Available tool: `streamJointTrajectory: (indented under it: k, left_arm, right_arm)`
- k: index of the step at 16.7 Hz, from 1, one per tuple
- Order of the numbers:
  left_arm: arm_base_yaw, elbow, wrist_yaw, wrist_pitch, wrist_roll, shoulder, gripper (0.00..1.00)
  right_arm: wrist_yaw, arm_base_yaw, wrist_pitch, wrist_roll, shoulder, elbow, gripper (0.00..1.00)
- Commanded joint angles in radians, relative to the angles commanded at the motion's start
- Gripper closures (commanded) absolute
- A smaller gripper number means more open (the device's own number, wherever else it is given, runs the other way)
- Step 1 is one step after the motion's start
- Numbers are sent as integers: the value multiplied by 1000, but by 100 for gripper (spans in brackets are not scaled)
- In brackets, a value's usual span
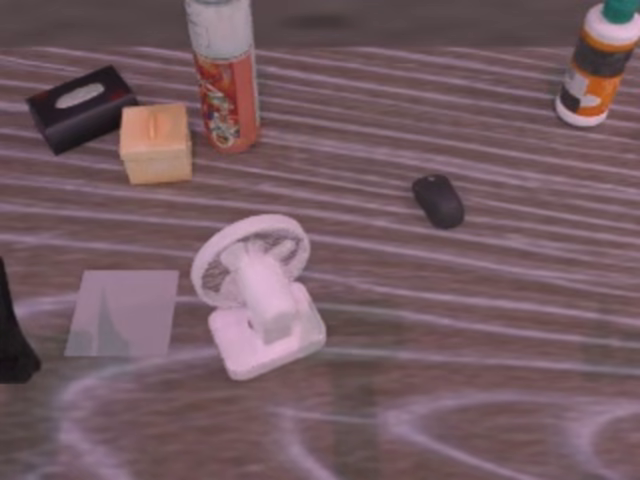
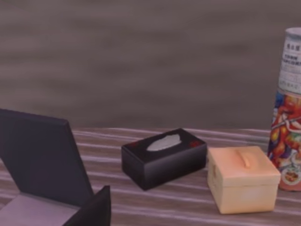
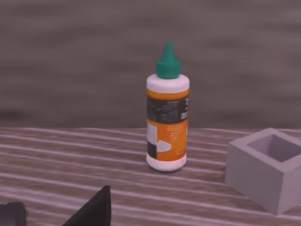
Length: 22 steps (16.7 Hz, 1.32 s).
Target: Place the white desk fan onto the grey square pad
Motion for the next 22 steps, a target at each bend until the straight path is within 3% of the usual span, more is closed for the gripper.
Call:
streamJointTrajectory:
  k: [4, 8, 22]
  left_arm:
    - [-11, 30, 1, -28, 12, 30, 0]
    - [-70, 214, 2, -183, 77, 219, 0]
    - [-425, 1462, -3, -1122, 455, 1567, 0]
  right_arm:
    - [0, 0, 0, 0, 0, 0, 0]
    - [0, 0, 0, 0, 0, 0, 0]
    - [0, 0, 0, 0, 0, 0, 0]
